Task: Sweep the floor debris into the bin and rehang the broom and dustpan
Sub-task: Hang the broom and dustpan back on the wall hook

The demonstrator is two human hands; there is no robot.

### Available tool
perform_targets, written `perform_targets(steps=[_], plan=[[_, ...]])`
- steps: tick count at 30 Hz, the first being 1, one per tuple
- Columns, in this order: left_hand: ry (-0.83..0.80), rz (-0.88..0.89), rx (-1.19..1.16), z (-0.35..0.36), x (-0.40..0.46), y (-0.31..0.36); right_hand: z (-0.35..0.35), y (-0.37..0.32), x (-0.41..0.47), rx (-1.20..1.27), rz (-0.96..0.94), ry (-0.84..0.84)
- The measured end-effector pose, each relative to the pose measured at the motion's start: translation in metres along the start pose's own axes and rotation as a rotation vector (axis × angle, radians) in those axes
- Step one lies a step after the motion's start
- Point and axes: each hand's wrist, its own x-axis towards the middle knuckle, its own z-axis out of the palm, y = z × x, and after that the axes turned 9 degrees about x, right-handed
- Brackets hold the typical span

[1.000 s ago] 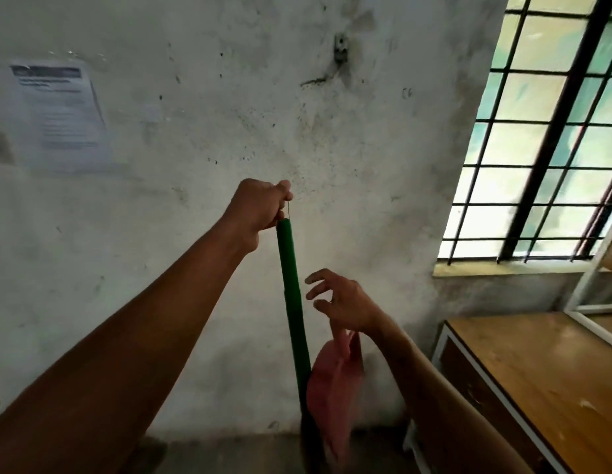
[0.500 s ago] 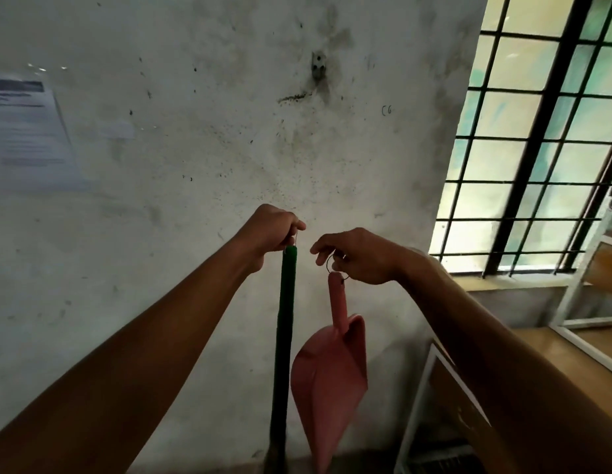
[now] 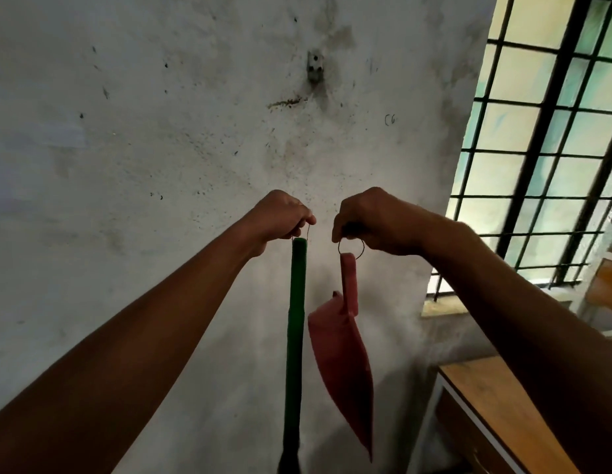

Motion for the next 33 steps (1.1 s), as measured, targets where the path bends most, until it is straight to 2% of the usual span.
perform_targets(steps=[10,17,25,33], plan=[[-0.022,0.111,0.105,-0.02,0.082,0.012,-0.04,0.047,0.04,-0.006,0.041,0.081],[0.095,0.155,0.168,-0.034,0.123,0.026,-0.053,0.089,0.062,0.09,0.03,0.214],[0.184,0.192,0.257,-0.04,0.16,0.048,-0.055,0.123,0.096,0.219,-0.06,0.261],[0.35,0.289,0.433,-0.052,0.2,0.089,-0.062,0.165,0.134,0.391,-0.134,0.443]])
